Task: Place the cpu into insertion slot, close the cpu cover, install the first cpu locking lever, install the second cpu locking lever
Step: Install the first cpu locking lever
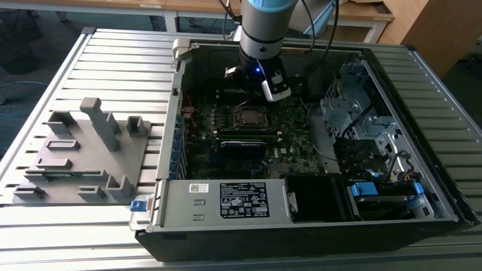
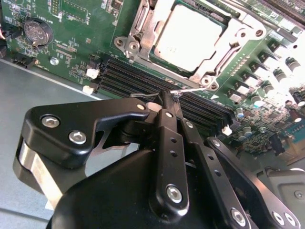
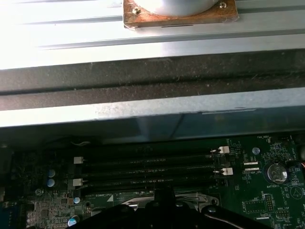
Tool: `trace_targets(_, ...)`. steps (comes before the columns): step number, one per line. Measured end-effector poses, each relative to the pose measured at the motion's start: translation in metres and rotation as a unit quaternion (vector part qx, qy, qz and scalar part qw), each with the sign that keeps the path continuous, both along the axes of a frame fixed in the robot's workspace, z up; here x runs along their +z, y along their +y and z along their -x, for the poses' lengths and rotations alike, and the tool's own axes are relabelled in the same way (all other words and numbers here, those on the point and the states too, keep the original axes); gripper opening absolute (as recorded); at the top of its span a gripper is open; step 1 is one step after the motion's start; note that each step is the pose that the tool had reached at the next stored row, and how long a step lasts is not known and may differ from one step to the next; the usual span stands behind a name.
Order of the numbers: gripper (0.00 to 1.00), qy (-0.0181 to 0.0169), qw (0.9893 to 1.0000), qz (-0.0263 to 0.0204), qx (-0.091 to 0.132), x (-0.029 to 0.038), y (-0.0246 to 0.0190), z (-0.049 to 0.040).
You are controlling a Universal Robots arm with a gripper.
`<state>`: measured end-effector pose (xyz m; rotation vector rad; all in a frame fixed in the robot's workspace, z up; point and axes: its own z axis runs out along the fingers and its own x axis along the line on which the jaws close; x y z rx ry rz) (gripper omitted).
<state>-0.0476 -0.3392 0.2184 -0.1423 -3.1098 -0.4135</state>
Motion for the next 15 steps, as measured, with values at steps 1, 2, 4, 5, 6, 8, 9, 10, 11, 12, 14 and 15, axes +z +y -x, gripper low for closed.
trace_targets(1,0.1,0.0,1.0,0.0,0.0,-0.0002,0.0,0.0)
trace_targets(2,0.1,0.0,1.0,0.0,0.0,-0.0003,0.0,0.0)
trace_targets(4,0.1,0.0,1.0,0.0001,0.0,-0.0003,0.0,0.0)
trace_targets(5,0.1,0.0,1.0,0.0,0.0,-0.0004,0.0,0.0)
trace_targets(6,0.1,0.0,1.0,0.0001,0.0,-0.0004,0.0,0.0)
trace_targets(8,0.1,0.0,1.0,0.0,0.0,-0.0007,0.0,0.0)
trace_targets(9,0.1,0.0,1.0,0.0,0.0,-0.0009,0.0,0.0)
trace_targets(10,0.1,0.0,1.0,0.0001,0.0,-0.0009,0.0,0.0)
trace_targets(11,0.1,0.0,1.0,0.0,0.0,-0.001,0.0,0.0)
trace_targets(12,0.1,0.0,1.0,0.0001,0.0,-0.001,0.0,0.0)
trace_targets(14,0.1,0.0,1.0,0.0001,0.0,-0.0011,0.0,0.0)
trace_targets(15,0.1,-0.0001,1.0,-0.0001,0.0,-0.0014,0.0,0.0)
